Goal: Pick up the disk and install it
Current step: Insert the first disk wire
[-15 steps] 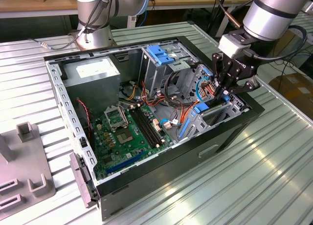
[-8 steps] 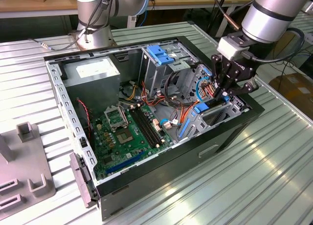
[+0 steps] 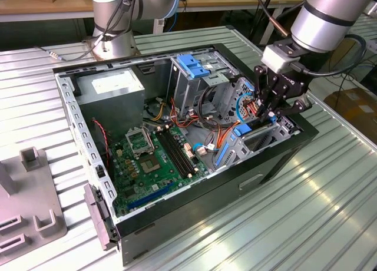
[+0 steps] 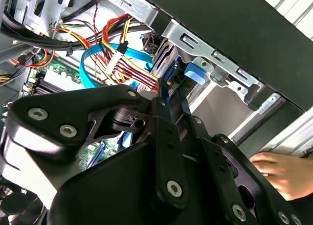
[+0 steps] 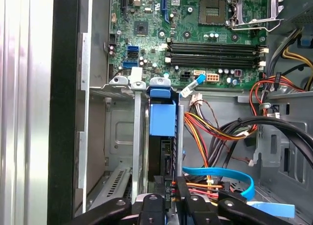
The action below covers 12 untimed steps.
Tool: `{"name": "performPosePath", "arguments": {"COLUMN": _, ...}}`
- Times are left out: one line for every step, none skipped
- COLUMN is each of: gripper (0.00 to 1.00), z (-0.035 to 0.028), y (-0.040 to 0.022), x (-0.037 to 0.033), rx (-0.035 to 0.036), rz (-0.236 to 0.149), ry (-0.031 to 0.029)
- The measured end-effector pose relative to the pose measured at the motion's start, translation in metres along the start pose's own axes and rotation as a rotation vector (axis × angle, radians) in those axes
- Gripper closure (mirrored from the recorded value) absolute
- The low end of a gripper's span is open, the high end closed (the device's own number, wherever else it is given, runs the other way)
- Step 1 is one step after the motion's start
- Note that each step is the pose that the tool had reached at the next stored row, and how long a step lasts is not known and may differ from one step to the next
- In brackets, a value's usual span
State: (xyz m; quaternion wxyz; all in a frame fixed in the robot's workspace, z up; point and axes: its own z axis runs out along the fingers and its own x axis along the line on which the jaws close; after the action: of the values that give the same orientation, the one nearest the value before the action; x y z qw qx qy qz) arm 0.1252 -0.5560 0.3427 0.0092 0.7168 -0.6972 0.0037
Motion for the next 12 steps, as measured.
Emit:
{"name": "performPosePath", "arguments": {"gripper": 0.76, "z": -0.0023, "y": 0.0, "x": 0.0, "rx": 0.0001, "rz": 0.0, "ry": -0.0002}}
{"name": "performPosePath", "arguments": {"gripper": 0.76, "z": -0.0052, "y": 0.0, "x": 0.0001, "rx": 0.0002, "rz": 0.0, "ry": 0.0}}
{"name": "performPosePath", "arguments": {"gripper": 0.76, "z": -0.0077, "y": 0.0001, "x": 0.0001, "rx": 0.0002, "rz": 0.0, "ry": -0.0001}}
{"name": "performPosePath", "arguments": {"gripper": 0.76, "z": -0.0102, "y": 0.0001, "x": 0.0002, "rx": 0.0002, "rz": 0.0, "ry": 0.0003}}
{"name": "performPosePath", "arguments": {"gripper": 0.76, "z": -0.0127, "y": 0.0001, "x": 0.0002, "rx": 0.0002, "rz": 0.0, "ry": 0.0005}}
{"name": "performPosePath", "arguments": {"gripper": 0.76, "z": -0.0149, "y": 0.0001, "x": 0.0002, "rx": 0.0001, "rz": 0.0, "ry": 0.0009}}
{"name": "performPosePath", "arguments": {"gripper": 0.76, "z": -0.0151, "y": 0.0001, "x": 0.0002, "rx": 0.0002, "rz": 0.0, "ry": 0.0007}}
{"name": "performPosePath", "arguments": {"gripper": 0.76, "z": -0.0151, "y": 0.0001, "x": 0.0002, "rx": 0.0002, "rz": 0.0, "ry": 0.0007}}
{"name": "performPosePath", "arguments": {"gripper": 0.76, "z": -0.0151, "y": 0.0001, "x": 0.0002, "rx": 0.0002, "rz": 0.0, "ry": 0.0006}}
{"name": "performPosePath", "arguments": {"gripper": 0.78, "z": -0.0152, "y": 0.0001, "x": 0.0003, "rx": 0.0002, "rz": 0.0, "ry": 0.0006}}
{"name": "performPosePath", "arguments": {"gripper": 0.84, "z": -0.0153, "y": 0.0001, "x": 0.0002, "rx": 0.0002, "rz": 0.0, "ry": 0.0007}}
{"name": "performPosePath", "arguments": {"gripper": 0.9, "z": -0.0153, "y": 0.0001, "x": 0.0002, "rx": 0.0002, "rz": 0.0, "ry": 0.0008}}
